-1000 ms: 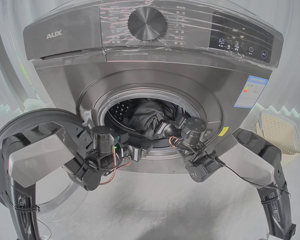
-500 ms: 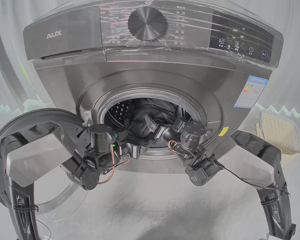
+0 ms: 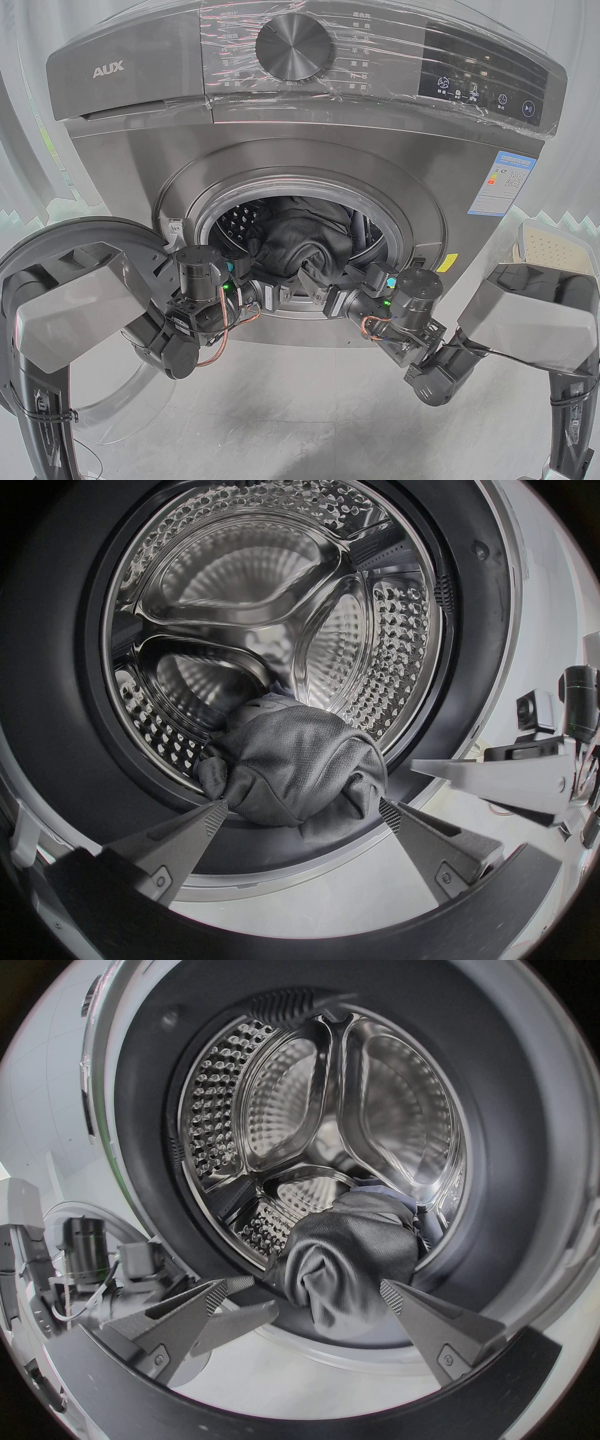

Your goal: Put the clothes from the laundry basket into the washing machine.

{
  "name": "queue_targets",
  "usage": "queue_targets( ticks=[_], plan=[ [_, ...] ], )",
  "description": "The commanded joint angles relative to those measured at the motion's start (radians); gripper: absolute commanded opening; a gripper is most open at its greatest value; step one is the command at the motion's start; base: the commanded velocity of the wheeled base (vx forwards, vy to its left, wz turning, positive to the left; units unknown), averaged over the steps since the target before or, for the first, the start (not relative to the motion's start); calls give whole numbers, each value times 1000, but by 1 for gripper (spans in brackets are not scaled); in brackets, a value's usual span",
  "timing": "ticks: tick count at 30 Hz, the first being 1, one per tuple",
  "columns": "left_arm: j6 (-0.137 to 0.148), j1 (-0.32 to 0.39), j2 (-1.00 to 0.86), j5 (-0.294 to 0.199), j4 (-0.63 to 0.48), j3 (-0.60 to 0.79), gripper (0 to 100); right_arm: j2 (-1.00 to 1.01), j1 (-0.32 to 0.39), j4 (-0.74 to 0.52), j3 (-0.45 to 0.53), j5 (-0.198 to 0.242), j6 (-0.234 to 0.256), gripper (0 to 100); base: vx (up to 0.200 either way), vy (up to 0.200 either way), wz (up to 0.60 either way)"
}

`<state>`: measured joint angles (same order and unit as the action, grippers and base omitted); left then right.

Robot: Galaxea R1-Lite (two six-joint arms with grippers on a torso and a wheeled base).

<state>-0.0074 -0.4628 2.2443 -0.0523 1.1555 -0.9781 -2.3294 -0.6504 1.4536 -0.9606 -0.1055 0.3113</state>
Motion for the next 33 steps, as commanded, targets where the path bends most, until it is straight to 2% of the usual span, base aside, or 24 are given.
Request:
queue_targets(
  ticks=[1, 4, 5, 8, 11, 13, 16, 24, 25, 28, 31, 33],
  plan=[
    [-6, -13, 28, -1, 21, -14, 100, 182, -5, 48, 200, 30, -15, 100, 0, 0, 0],
    [-16, -19, 74, -1, 21, -77, 100, 243, -6, 56, 332, 46, -20, 100, 0, 0, 0],
    [-25, -31, 101, 0, 13, -119, 100, 268, -8, 57, 405, 60, -34, 100, 0, 0, 0],
    [-36, -43, 146, 2, 4, -206, 100, 301, -6, 62, 522, 89, -75, 100, 0, 0, 0],
    [-42, -53, 207, 8, -33, -330, 100, 315, 2, 88, 639, 93, -139, 100, 0, 0, 0],
    [-43, -53, 235, 9, -63, -396, 100, 323, -2, 88, 666, 93, -144, 100, 0, 0, 0],
    [-63, -59, 273, 9, -92, -468, 100, 331, 6, 88, 678, 93, -149, 100, 0, 0, 0],
    [-63, -65, 370, 25, -149, -597, 100, 335, 9, 88, 668, 96, -149, 100, 0, 0, 0],
    [-60, -63, 379, 35, -155, -614, 0, 340, 9, 88, 666, 96, -149, 100, 0, 0, 0],
    [-60, -62, 380, 39, -162, -633, 0, 344, 9, 88, 663, 98, -149, 100, 0, 0, 0],
    [-63, -53, 383, 58, -178, -732, 0, 341, 8, 88, 662, 98, -147, 100, 0, 0, 0],
    [-65, -43, 405, 91, -188, -843, 0, 341, 6, 88, 658, 98, -147, 100, 0, 0, 0]
  ],
)
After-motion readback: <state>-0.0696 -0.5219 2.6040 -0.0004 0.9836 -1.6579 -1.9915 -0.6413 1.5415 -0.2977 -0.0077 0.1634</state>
